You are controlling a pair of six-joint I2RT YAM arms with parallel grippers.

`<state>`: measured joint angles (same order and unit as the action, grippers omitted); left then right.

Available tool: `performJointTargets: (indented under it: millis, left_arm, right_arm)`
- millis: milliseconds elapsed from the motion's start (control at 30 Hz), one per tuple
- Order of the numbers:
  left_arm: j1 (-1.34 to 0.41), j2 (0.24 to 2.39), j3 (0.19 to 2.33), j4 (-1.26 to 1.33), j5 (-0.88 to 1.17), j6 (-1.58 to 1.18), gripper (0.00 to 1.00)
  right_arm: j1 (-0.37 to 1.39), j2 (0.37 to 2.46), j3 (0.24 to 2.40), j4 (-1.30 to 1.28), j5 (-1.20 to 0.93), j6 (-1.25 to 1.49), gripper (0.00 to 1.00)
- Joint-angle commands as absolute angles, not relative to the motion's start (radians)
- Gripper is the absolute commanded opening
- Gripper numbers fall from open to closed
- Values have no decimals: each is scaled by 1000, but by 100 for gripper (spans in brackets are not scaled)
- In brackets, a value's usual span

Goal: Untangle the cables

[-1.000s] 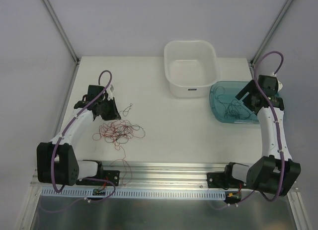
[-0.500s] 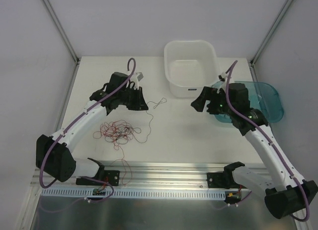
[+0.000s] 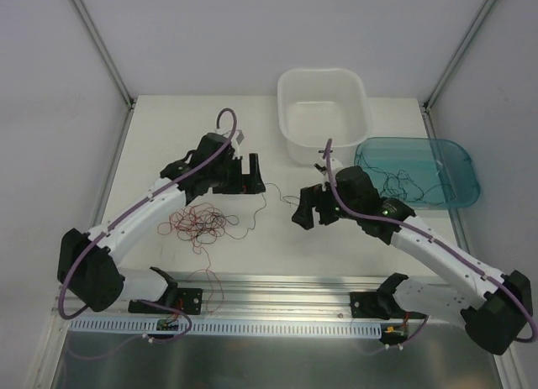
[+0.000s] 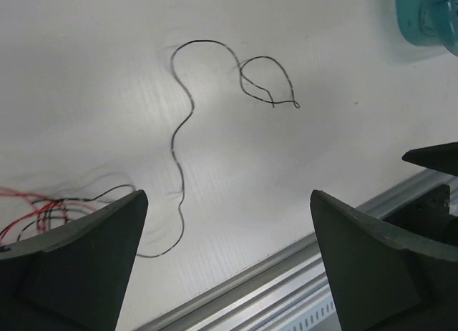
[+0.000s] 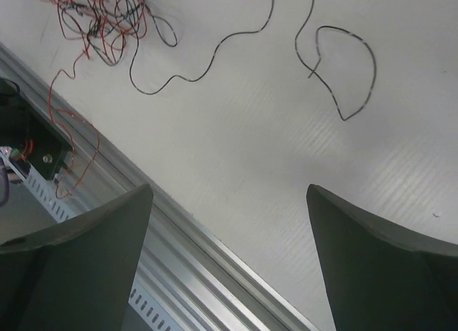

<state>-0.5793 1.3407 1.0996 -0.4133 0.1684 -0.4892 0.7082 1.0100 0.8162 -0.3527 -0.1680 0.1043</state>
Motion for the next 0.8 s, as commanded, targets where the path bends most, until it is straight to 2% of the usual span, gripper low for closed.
performJointTargets:
  millis: [0, 67, 267, 500, 767]
  left_arm:
    - [-537, 1189, 1037, -486, 5, -532, 99]
    - [-500, 1151, 994, -550, -61, -517, 99]
    - [-347, 1039, 865, -621, -74, -474, 99]
    - [-287, 1081, 792, -623, -81, -453, 95]
    - [-272, 1176, 808, -620, -112, -434, 90]
  right_arm:
    - [781, 1130, 900, -285, -215, 5, 93]
    - [840, 1237, 946, -284, -259, -81, 90]
    - [975, 1521, 1208, -376, -348, -302, 88]
    - [1048, 1801, 1416, -382, -399, -362, 86]
    - [1057, 1956, 1410, -261, -433, -290, 78]
